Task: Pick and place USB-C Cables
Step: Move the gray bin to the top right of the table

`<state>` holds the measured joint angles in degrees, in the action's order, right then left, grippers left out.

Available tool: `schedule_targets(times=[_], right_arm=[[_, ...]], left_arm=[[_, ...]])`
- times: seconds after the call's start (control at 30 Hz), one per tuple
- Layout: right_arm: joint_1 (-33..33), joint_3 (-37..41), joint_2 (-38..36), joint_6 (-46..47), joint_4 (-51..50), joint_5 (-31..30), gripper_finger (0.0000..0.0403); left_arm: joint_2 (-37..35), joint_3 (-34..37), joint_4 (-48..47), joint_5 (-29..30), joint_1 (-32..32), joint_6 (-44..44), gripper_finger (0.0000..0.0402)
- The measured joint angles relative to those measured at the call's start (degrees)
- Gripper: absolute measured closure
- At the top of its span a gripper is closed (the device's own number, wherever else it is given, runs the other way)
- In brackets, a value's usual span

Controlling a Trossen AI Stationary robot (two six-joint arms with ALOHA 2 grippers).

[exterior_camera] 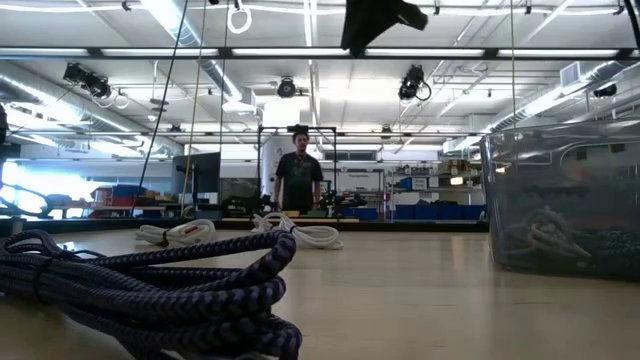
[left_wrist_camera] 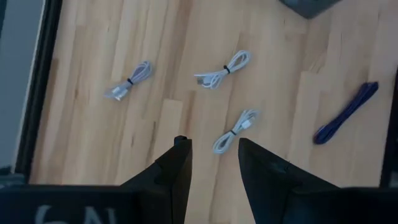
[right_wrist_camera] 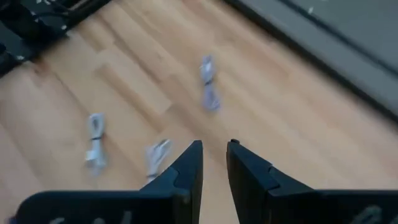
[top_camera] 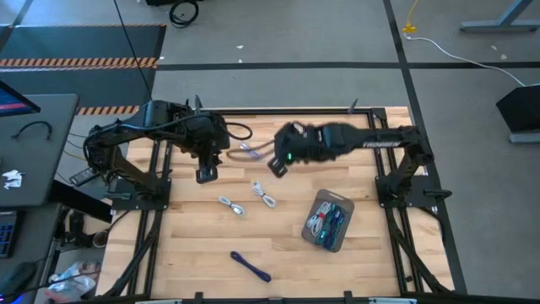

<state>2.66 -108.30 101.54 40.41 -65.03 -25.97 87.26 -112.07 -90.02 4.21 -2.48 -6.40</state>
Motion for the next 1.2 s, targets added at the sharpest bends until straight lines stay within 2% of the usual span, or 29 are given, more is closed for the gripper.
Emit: schedule_targets(times=[0.23, 0.43, 0.57, 0.87, 1.07, 1.2], right_arm=[[-7.87, -4.95, 0.02, -13.91, -8.96, 3.39, 0.0325], [-13.75, -3.88, -0.08, -12.84, -25.55, 8.88, 0.0325], [-13.34, 2.36, -2.51, -14.4, -23.98, 18.14, 0.0325], [-7.13, 21.83, -9.13, -4.5, -24.44, 24.38, 0.0315], [-4.01, 33.24, -11.35, 0.02, -16.38, 30.48, 0.0279], [-2.5, 36.65, -11.11, 1.19, -10.89, 33.11, 0.0248]], left_arm=[[0.0, 0.0, 0.02, 0.31, 2.22, -6.59, 0.0265], [0.0, 0.0, 0.0, 1.78, 3.08, -9.77, 0.0265], [0.0, 0.0, 0.02, 3.24, 3.08, -9.76, 0.0265], [0.0, 0.0, 0.0, 3.69, 3.04, -8.01, 0.0265], [0.0, 0.0, 0.04, 3.72, 3.04, -6.09, 0.0265], [0.0, 0.0, 0.07, 3.71, 3.04, -6.09, 0.0265]])
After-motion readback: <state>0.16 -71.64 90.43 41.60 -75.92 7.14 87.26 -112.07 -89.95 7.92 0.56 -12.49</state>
